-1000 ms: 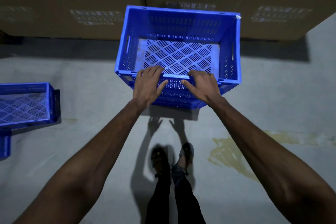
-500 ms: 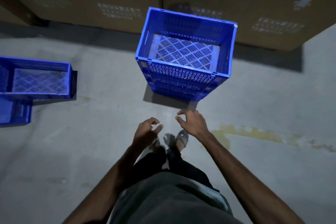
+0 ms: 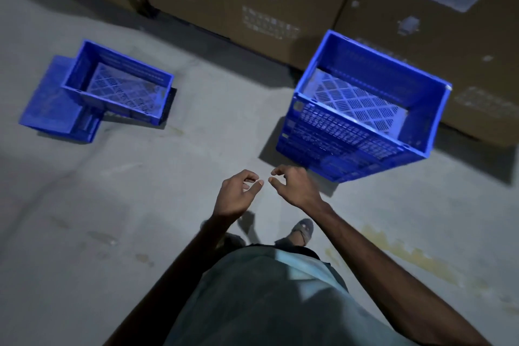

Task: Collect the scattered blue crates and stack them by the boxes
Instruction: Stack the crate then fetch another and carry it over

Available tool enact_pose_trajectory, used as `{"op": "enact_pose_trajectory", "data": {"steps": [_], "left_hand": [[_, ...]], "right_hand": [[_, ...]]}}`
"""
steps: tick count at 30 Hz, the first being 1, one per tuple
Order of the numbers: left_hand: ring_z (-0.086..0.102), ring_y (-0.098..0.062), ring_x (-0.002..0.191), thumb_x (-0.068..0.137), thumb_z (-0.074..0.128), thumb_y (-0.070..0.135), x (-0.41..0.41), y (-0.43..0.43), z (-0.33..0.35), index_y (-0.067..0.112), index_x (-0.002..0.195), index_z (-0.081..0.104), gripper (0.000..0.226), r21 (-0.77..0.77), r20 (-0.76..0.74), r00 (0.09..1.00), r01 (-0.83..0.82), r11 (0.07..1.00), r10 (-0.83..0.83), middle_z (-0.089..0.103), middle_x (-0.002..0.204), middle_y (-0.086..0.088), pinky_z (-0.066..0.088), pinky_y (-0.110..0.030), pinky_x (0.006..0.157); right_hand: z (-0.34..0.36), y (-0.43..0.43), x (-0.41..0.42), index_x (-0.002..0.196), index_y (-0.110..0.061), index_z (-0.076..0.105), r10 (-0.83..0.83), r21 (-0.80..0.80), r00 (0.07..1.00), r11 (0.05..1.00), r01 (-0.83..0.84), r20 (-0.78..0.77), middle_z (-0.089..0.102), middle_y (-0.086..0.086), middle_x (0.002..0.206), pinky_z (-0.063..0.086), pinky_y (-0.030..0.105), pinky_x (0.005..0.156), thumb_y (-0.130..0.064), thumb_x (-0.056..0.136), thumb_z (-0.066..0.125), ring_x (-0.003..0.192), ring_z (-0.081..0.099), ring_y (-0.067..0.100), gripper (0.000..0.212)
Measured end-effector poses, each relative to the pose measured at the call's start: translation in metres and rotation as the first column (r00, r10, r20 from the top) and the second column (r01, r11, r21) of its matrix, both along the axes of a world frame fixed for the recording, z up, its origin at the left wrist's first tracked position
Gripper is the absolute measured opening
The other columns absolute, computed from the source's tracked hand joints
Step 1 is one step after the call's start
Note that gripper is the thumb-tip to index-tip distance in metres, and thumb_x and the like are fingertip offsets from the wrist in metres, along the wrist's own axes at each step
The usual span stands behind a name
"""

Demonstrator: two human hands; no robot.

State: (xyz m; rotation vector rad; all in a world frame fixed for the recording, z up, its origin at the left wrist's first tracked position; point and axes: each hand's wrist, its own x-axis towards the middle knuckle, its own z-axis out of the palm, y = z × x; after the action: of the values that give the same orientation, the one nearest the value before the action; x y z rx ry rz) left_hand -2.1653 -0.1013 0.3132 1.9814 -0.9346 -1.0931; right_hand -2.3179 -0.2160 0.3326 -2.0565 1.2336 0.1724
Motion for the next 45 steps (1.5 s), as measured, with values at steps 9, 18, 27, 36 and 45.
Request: {"op": "enact_pose_trajectory", "data": {"steps": [9,18,27,36,45], "left_hand": [[0.070,-0.009,0.093,0.095,0.071,0.037,0.189,0.080,0.014,0.027,0.099,0.072,0.010,-0.052,0.006,0.983,-0.180,0.982,0.181,0.075,0.099,0.013,0.054,-0.026,0.088],[0.069,-0.010,0.092,0.096,0.070,0.038,0.337,0.164,0.028,0.024,0.100,0.072,0.014,-0.043,0.007,0.898,-0.438,0.898,0.439,0.075,0.100,0.011,0.050,-0.020,0.083],[0.069,-0.002,0.088,0.085,0.064,0.051,0.496,0.261,0.019,0.030,0.092,0.072,0.023,-0.002,0.047,0.727,-0.685,0.728,0.685,0.076,0.091,0.011,0.055,-0.027,0.086],[0.064,0.005,0.081,0.100,0.068,0.023,0.676,0.360,0.025,0.006,0.106,0.071,0.019,0.072,0.090,0.590,-0.807,0.586,0.802,0.073,0.098,-0.001,0.045,-0.006,0.069],[0.067,0.002,0.073,0.099,0.068,0.023,0.849,0.409,0.020,0.020,0.102,0.071,0.005,0.023,0.063,0.506,-0.862,0.506,0.860,0.072,0.087,0.010,0.049,-0.013,0.066]], "right_hand": [[-0.001,0.067,0.206,0.120,-0.028,0.072,0.112,-0.041,0.993,0.993,-0.110,0.047,0.072,-0.010,0.125,0.052,0.035,0.092,-0.050,0.096,0.060,0.115,0.066,0.017,0.035],[0.018,0.129,0.398,0.121,-0.030,0.071,0.367,-0.059,0.928,0.930,-0.363,0.066,0.071,-0.011,0.127,0.045,0.031,0.086,-0.050,0.096,0.061,0.118,0.064,0.017,0.033],[-0.006,0.194,0.609,0.117,-0.032,0.072,0.577,0.002,0.813,0.815,-0.579,0.077,0.071,-0.015,0.125,0.045,0.030,0.084,-0.049,0.094,0.064,0.116,0.064,0.014,0.030],[-0.021,0.281,0.823,0.115,-0.033,0.072,0.740,0.096,0.667,0.660,-0.745,0.081,0.072,-0.013,0.122,0.050,0.031,0.091,-0.047,0.093,0.065,0.115,0.066,0.015,0.027],[-0.020,0.302,1.020,0.112,-0.033,0.072,0.755,0.055,0.651,0.648,-0.759,0.085,0.073,-0.014,0.116,0.050,0.031,0.084,-0.050,0.092,0.066,0.108,0.066,0.013,0.027]]}}
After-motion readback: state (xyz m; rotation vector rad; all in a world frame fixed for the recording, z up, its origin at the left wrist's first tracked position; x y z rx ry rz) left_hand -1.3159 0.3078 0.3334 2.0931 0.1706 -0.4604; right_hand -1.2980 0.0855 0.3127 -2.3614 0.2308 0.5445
